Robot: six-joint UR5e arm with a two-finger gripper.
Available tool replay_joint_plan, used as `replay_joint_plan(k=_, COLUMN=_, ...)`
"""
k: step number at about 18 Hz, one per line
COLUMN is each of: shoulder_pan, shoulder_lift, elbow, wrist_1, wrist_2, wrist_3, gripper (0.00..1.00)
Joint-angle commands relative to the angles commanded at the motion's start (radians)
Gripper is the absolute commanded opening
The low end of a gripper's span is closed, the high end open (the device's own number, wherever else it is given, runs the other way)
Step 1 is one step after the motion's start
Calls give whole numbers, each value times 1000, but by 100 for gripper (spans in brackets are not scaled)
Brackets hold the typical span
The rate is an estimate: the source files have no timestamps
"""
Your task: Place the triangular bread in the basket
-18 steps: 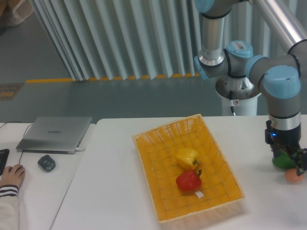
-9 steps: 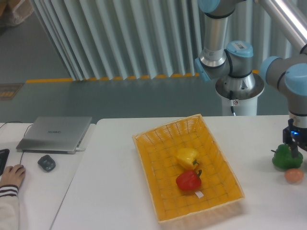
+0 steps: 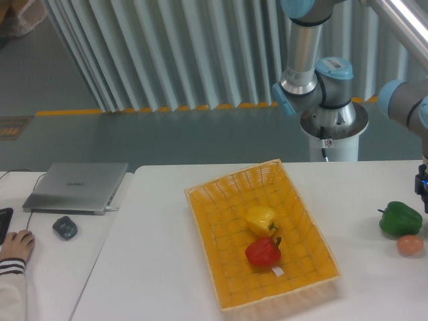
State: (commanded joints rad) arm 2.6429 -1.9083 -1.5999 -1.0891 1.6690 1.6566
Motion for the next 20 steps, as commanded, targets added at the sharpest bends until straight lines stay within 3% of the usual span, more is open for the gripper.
replay_joint_plan(k=2, shoulder_pan=8, shoulder_lift=-2, elbow=-5, wrist_1=3, wrist_2=17, wrist_3=96, gripper=100)
replay_joint_plan(k=4, shoulder_pan=20, shoulder_lift=-2, elbow=1, wrist_1=0, wrist_2=107, wrist_3=175, gripper=100)
replay_joint_plan(k=20, shoulder_pan=29, shoulder_lift=-41, elbow=-29, wrist_1=5, wrist_2=112, wrist_3=192, gripper=100)
